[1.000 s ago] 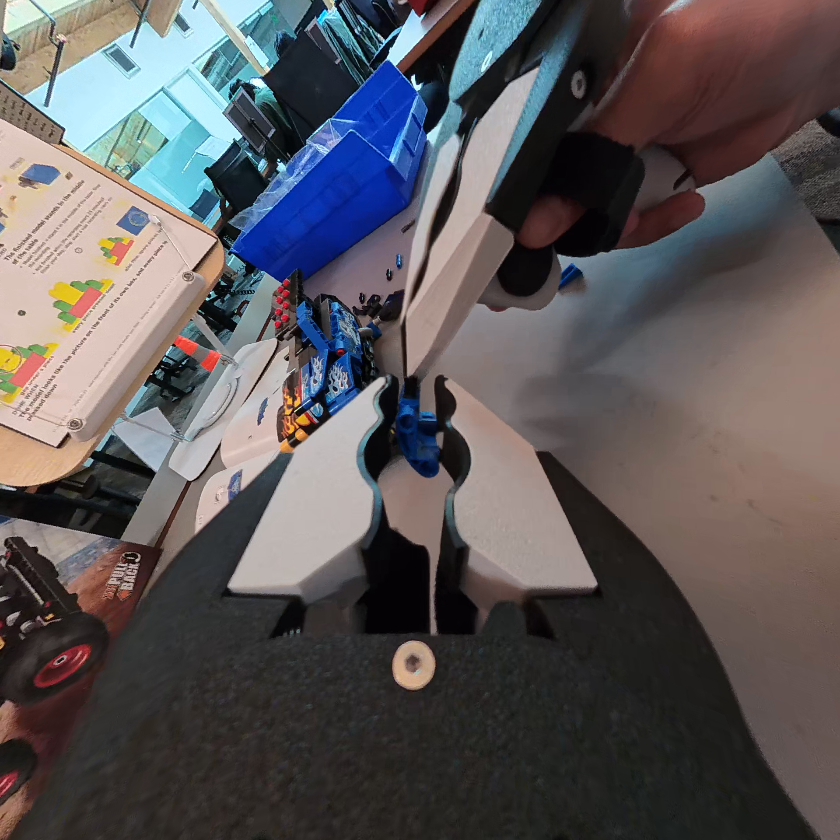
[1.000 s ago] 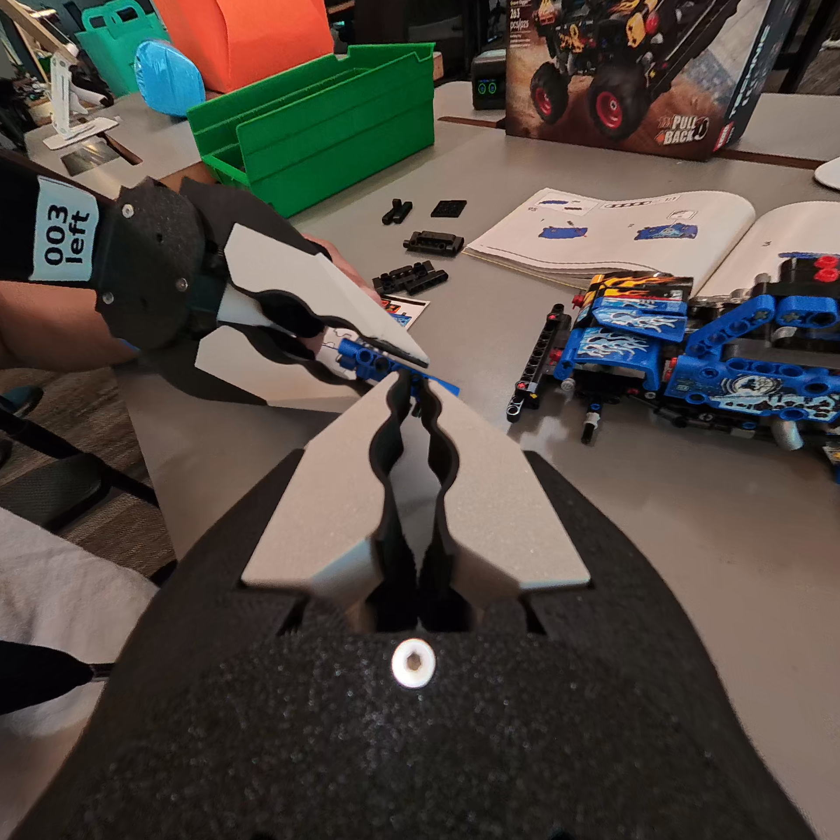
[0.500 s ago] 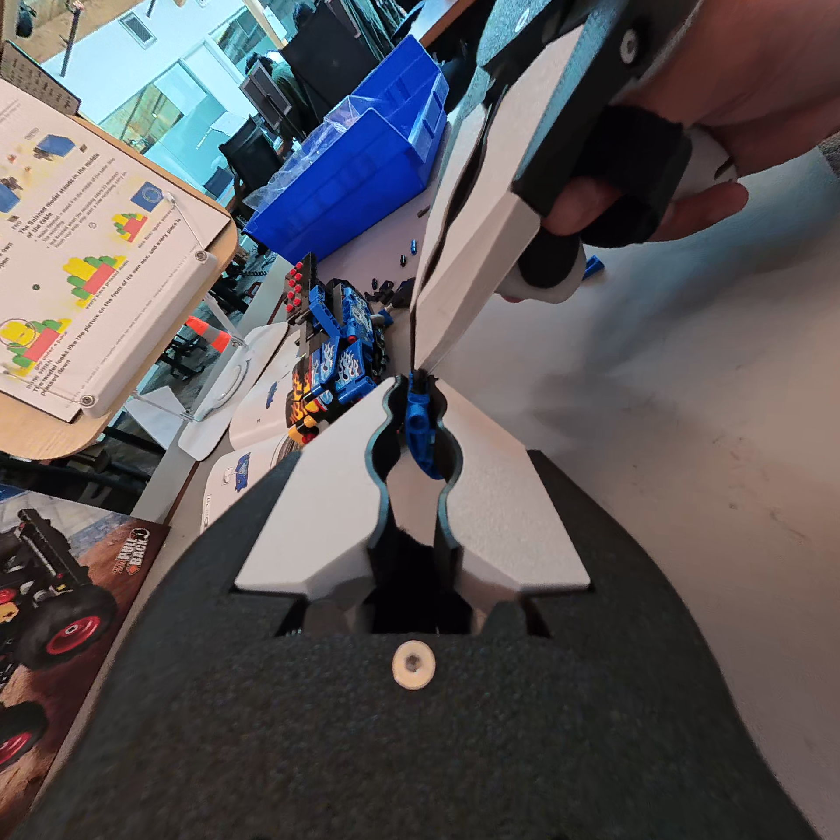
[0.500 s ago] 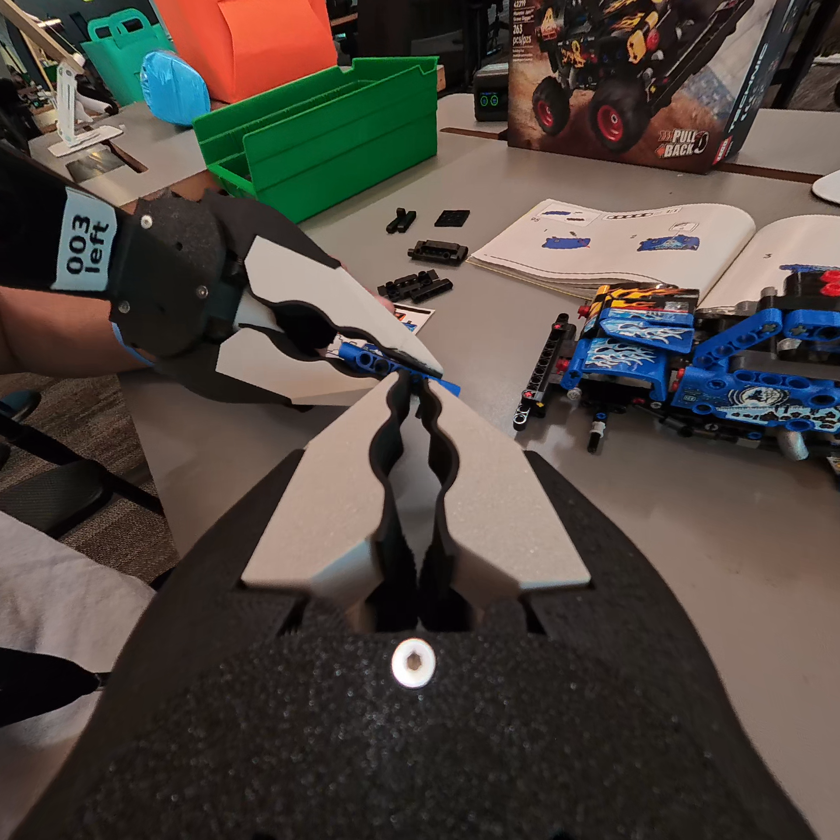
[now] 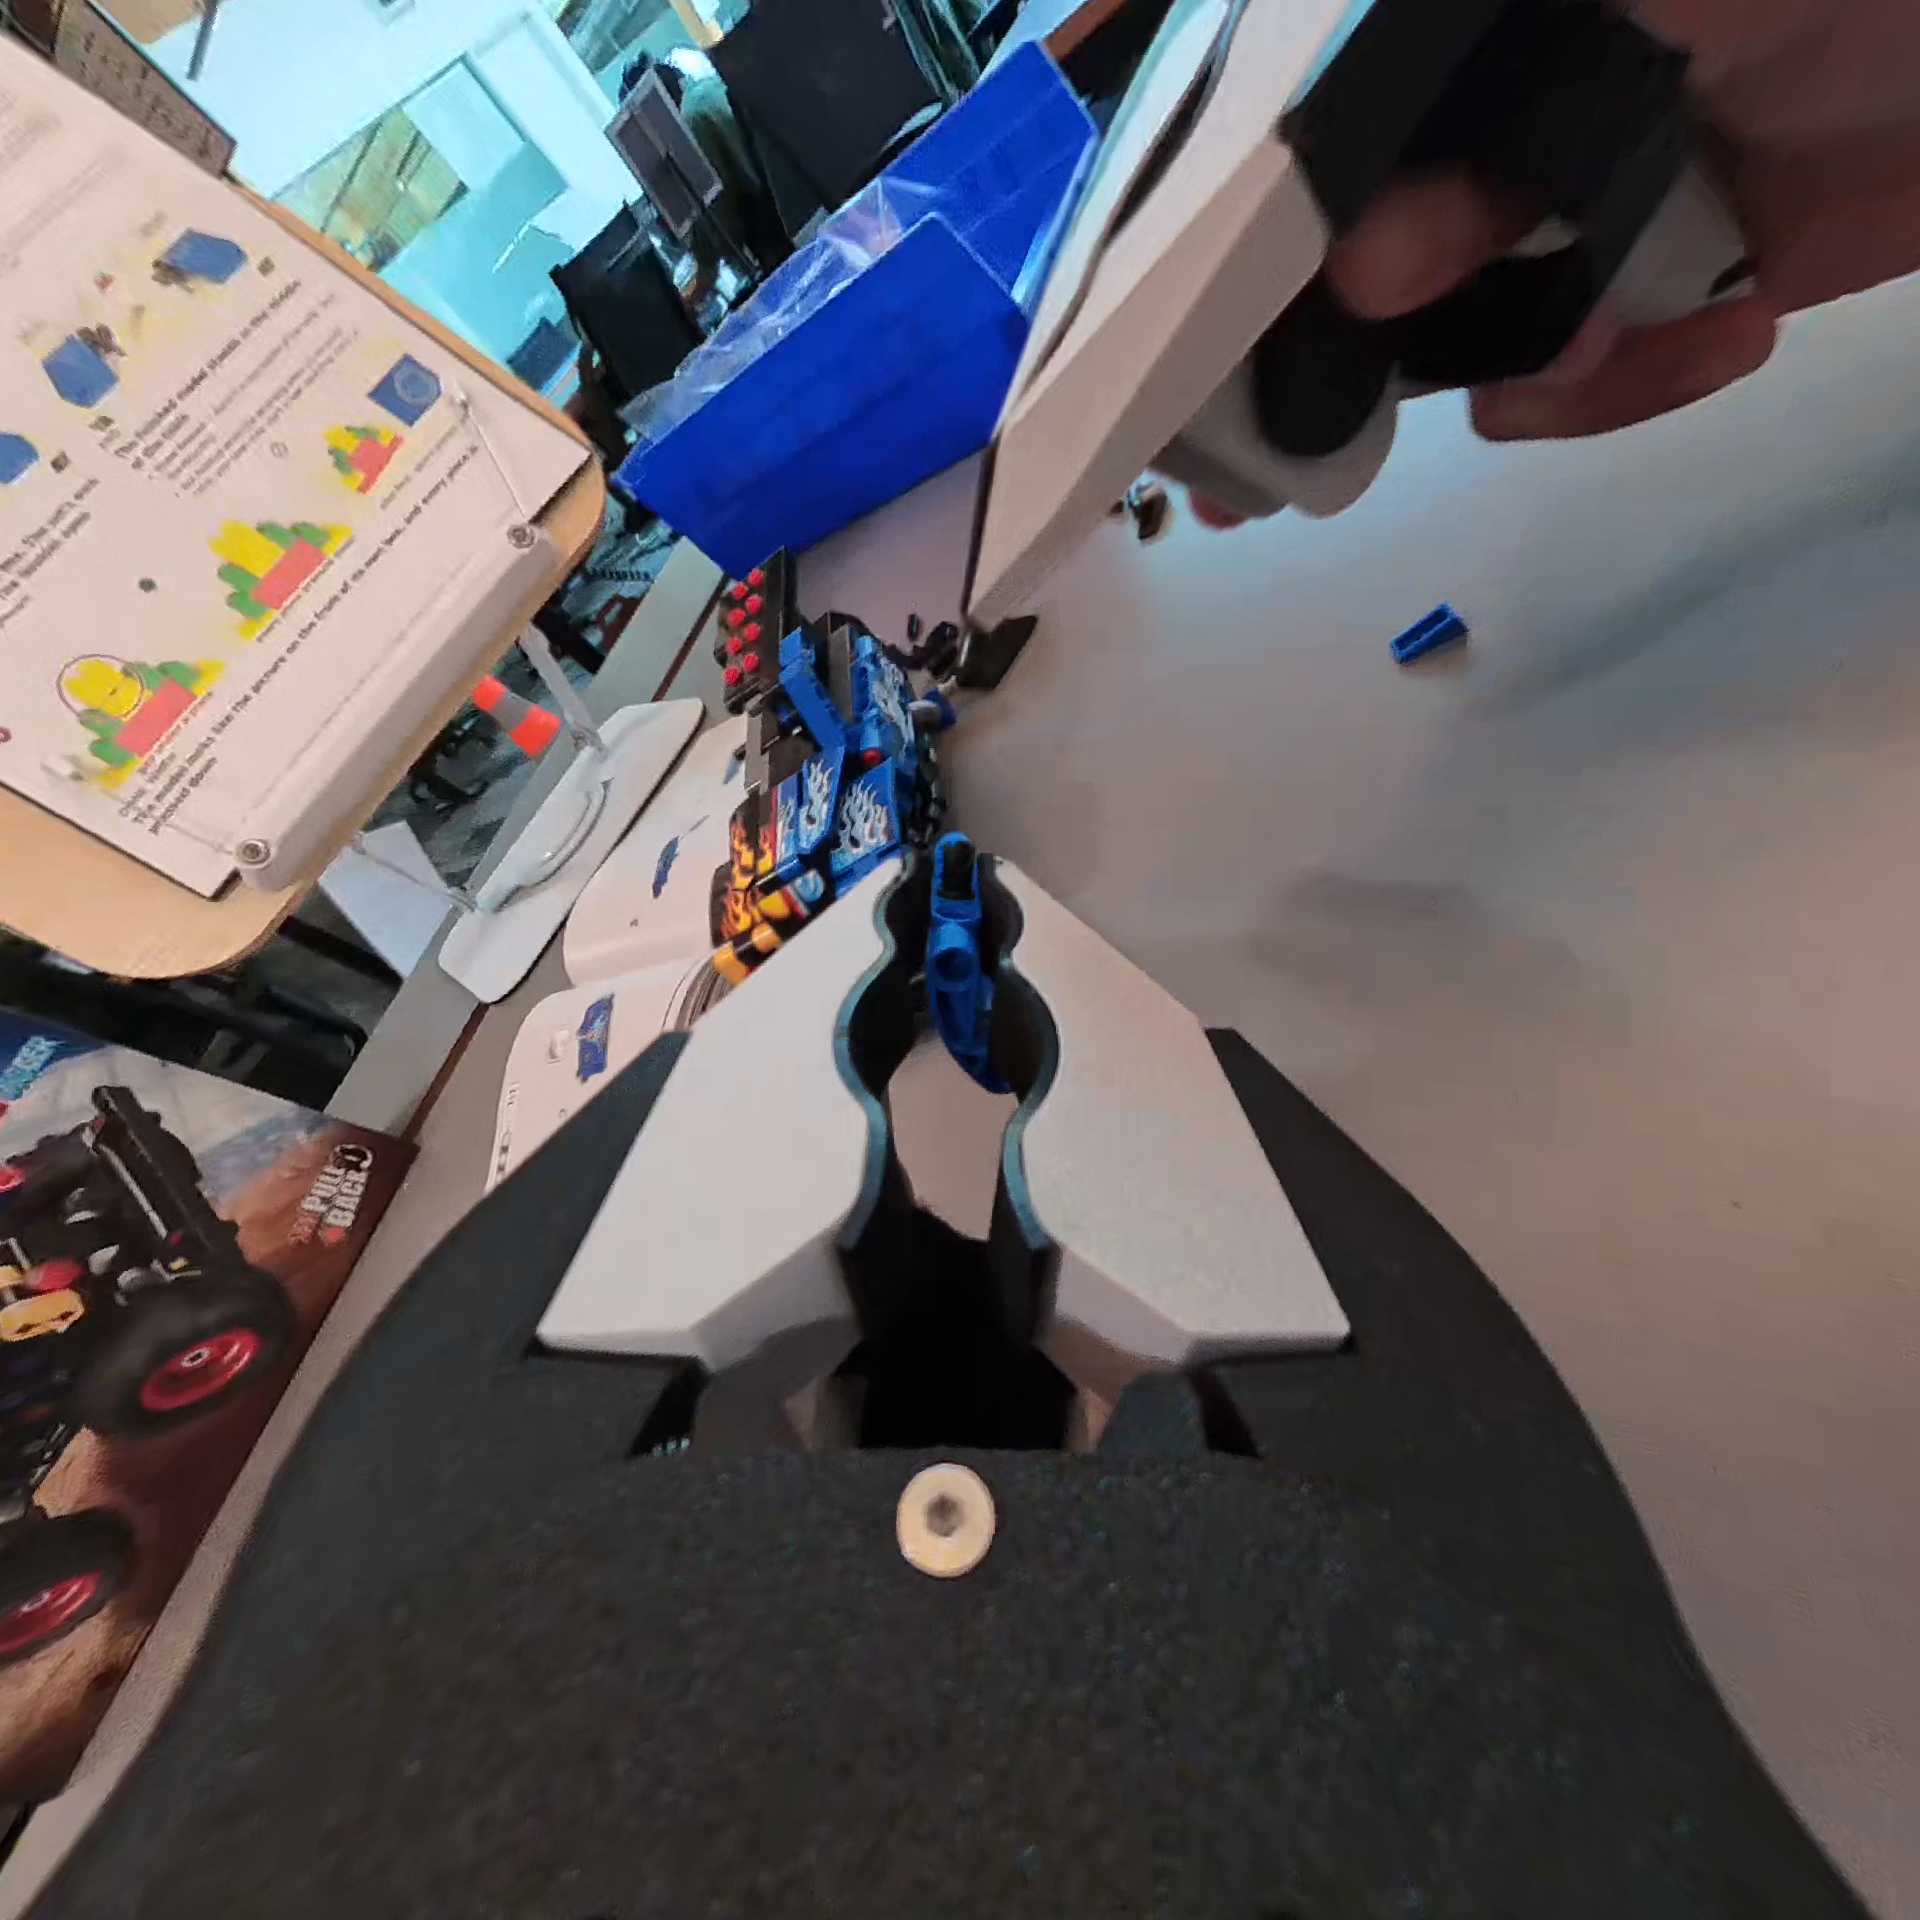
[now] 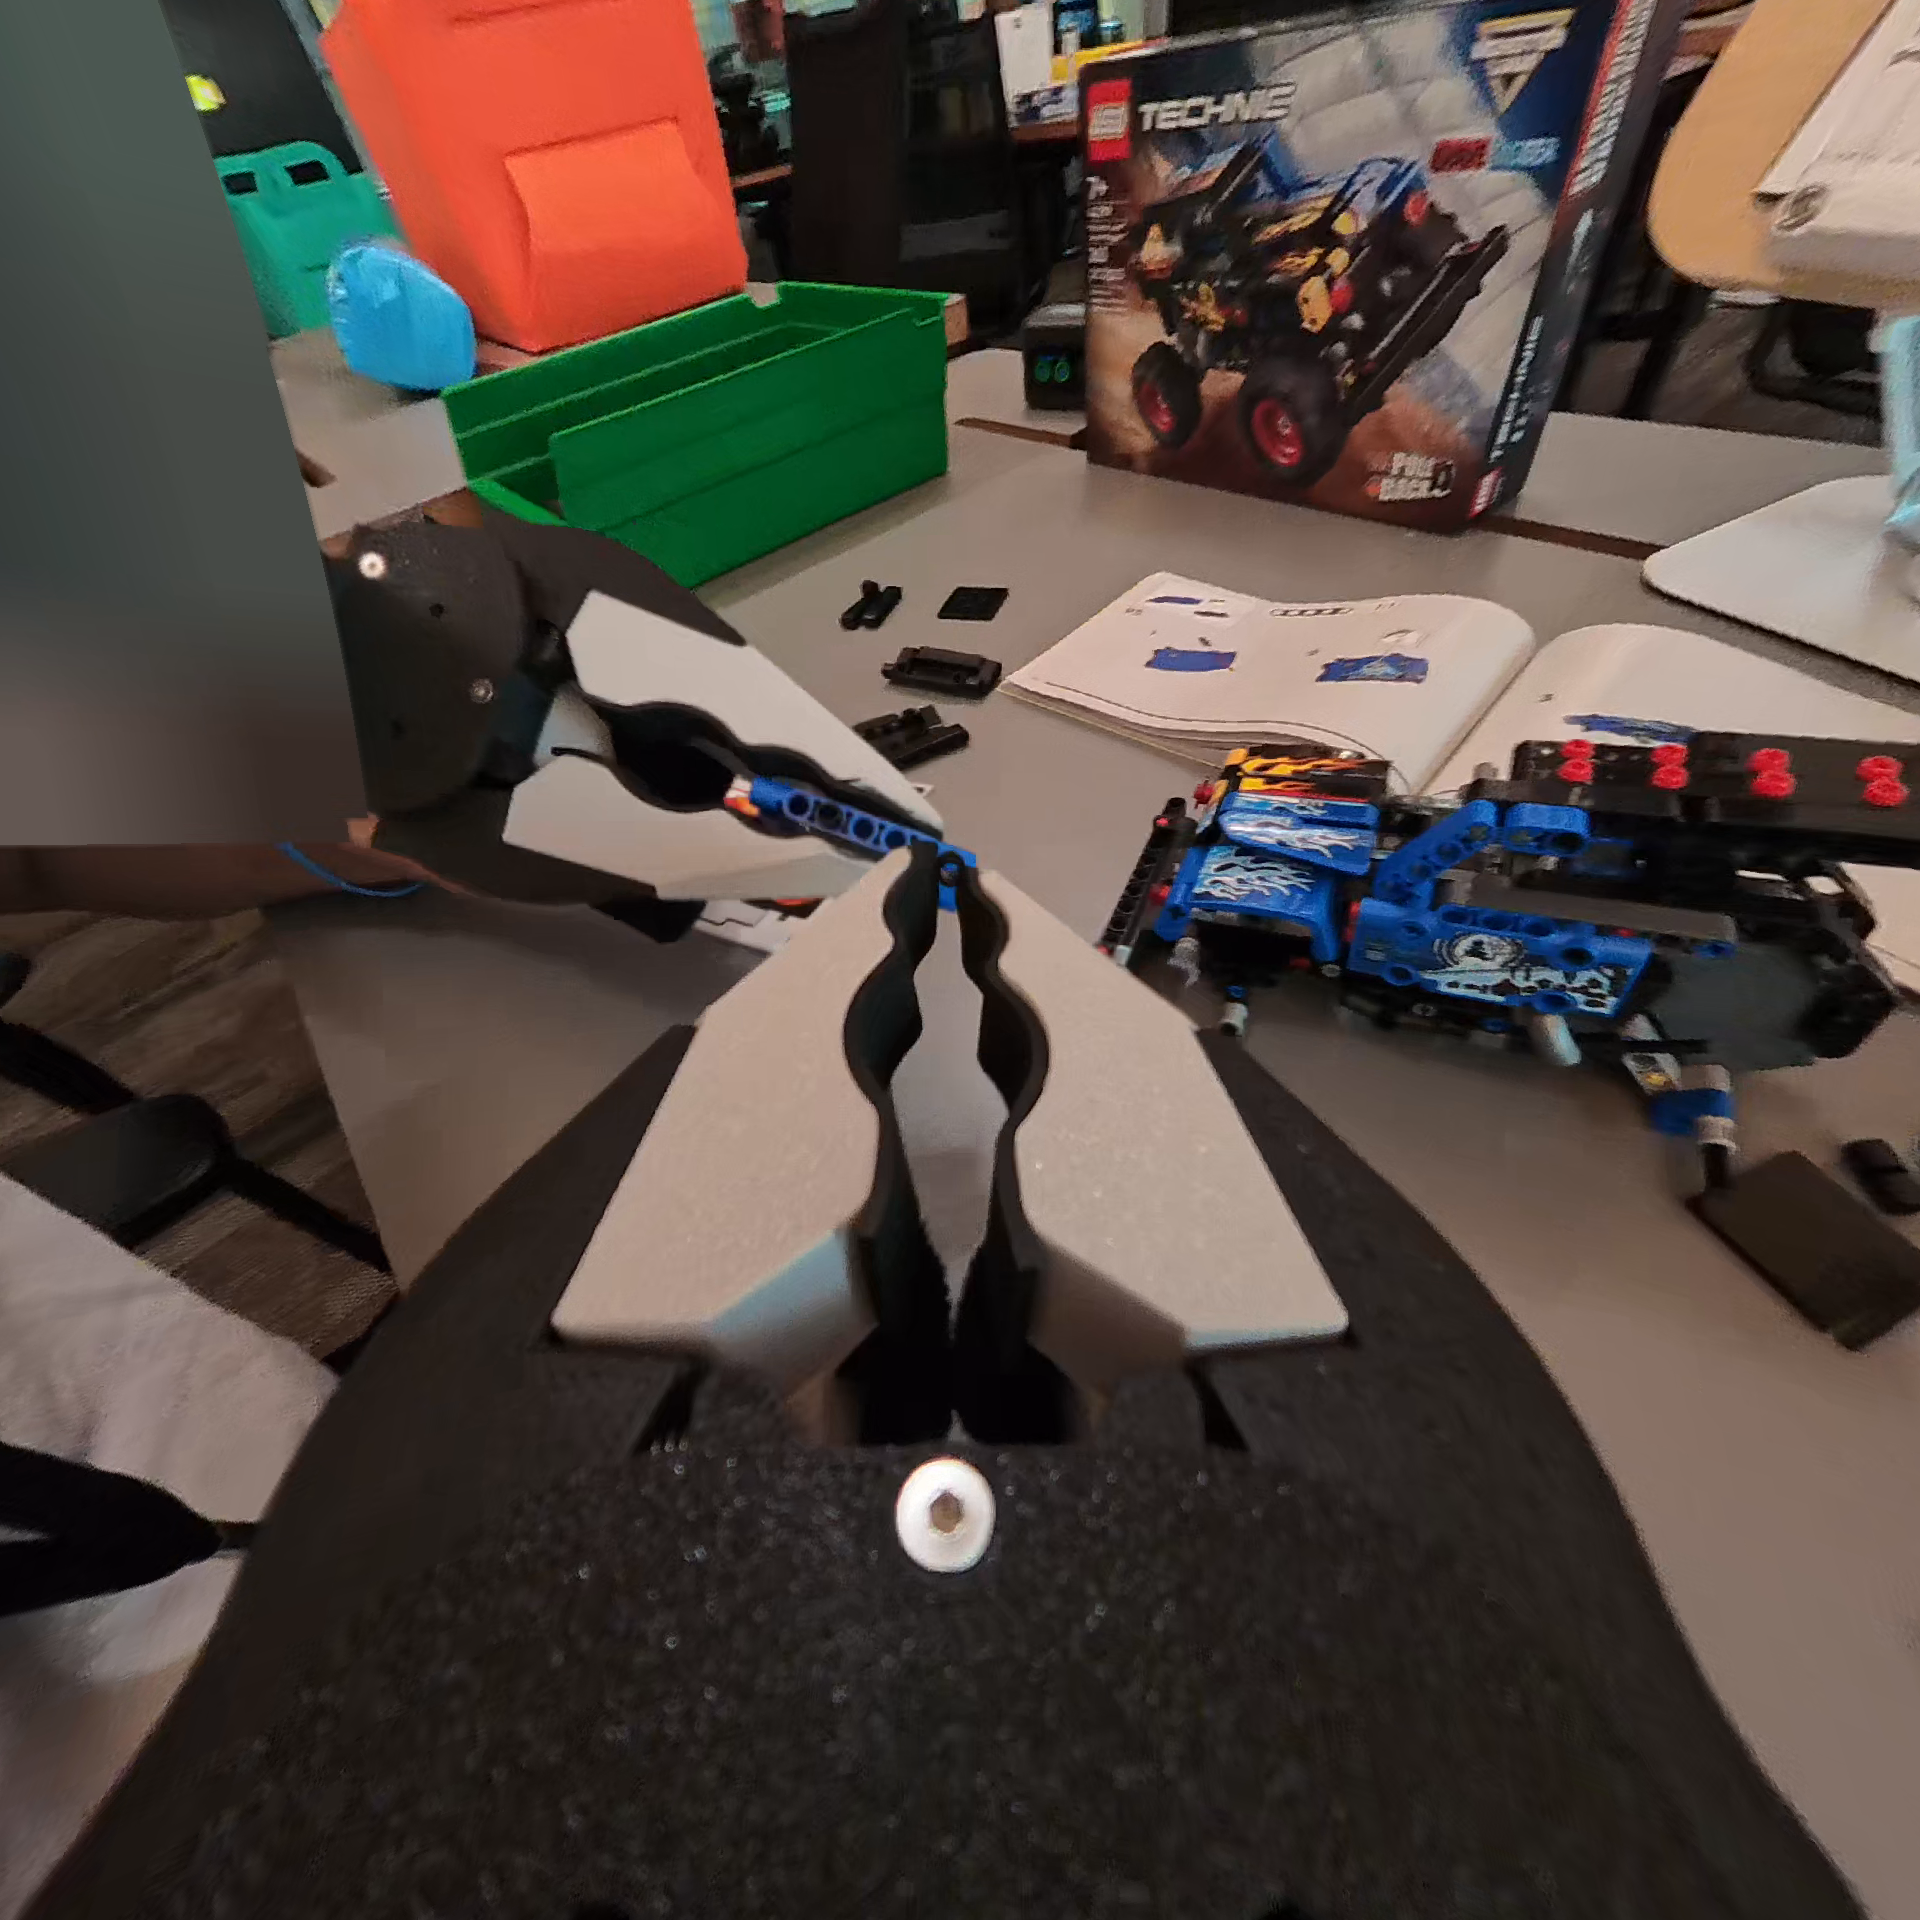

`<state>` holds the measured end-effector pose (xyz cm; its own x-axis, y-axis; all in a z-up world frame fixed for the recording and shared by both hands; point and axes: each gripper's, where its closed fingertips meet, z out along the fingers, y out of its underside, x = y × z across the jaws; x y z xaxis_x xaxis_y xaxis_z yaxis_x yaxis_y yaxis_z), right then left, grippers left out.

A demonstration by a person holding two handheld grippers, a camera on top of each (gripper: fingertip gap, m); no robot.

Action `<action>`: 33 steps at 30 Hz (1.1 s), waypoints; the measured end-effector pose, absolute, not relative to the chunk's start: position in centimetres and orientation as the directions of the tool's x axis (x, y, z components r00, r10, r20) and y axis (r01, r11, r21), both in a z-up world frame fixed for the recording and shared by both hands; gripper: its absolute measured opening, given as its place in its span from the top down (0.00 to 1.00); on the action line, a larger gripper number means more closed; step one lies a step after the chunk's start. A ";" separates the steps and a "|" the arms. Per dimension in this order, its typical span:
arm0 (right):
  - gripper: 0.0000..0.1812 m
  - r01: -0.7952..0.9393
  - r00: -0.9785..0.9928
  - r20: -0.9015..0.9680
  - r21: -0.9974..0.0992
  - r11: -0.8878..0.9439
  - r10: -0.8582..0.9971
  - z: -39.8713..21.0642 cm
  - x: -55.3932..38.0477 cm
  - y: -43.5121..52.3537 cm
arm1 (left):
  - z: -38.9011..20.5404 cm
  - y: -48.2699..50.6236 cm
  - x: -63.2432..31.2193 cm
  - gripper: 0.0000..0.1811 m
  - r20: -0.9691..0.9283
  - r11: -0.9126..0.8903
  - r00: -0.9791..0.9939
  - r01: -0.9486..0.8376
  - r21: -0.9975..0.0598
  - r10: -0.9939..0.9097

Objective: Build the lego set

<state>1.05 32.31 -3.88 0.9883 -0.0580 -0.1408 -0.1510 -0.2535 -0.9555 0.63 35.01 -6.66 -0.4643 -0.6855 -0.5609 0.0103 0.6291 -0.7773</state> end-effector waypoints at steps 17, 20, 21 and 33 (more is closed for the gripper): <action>0.98 -0.033 0.999 -0.031 -0.958 -0.284 -0.013 -5.2 -0.5 33.8 | -5.9 34.1 -0.2 0.97 -0.589 0.629 -0.468 0.089 -0.773 -0.658; 0.98 -0.030 1.000 -0.026 -0.956 -0.292 -0.017 -5.3 -0.5 33.8 | -6.0 34.1 -0.1 0.97 -0.593 0.633 -0.471 0.088 -0.769 -0.654; 0.98 -0.028 1.000 -0.023 -0.957 -0.289 -0.018 -5.3 -0.5 33.8 | -6.0 34.0 -0.2 0.97 -0.594 0.635 -0.471 0.089 -0.768 -0.652; 0.98 -0.014 1.000 -0.008 -0.952 -0.305 -0.021 -5.4 -0.6 33.9 | -6.2 34.0 -0.2 0.97 -0.601 0.645 -0.473 0.086 -0.759 -0.644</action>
